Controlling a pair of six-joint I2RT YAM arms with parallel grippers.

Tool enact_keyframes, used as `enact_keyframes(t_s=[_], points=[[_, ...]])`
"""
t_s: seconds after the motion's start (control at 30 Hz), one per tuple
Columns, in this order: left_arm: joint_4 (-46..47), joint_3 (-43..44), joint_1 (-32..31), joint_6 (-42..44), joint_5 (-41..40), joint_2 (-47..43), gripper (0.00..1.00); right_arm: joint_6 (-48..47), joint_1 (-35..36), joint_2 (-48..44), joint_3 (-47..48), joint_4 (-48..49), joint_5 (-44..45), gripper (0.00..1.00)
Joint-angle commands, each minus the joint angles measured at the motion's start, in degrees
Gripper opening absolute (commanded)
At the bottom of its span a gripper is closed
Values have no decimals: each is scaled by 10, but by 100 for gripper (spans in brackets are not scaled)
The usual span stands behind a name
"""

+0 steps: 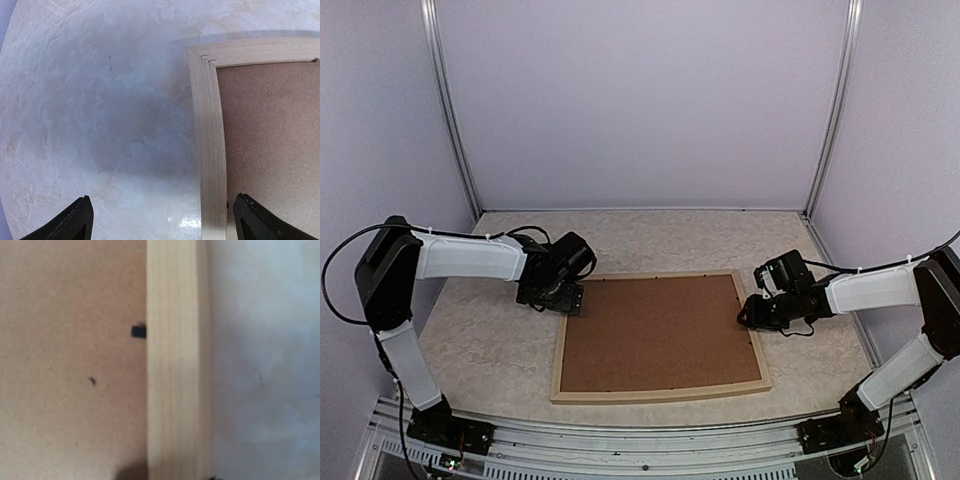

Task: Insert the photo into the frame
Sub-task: Press the fastener onto the backboard.

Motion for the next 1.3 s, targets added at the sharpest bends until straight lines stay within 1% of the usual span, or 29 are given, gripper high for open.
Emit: enact_keyframes(t_s=[0.0,0.17,0.4,0.93,1.27], points=[[-8,0,6,-5,-24,-47,97,-10,9,21,-8,-17,-2,39],[-11,-10,22,0,-20,-57,97,-10,9,23,-9,-14,-4,39],[-6,-14,24,6,-5,-31,97,-10,9,21,-8,-17,-3,39],[2,-13,13,8,15,11,96,-8,9,17,-15,-14,-4,39],[-9,-19,0,-2,19,19,96,-8,9,20,-15,-12,-4,39]])
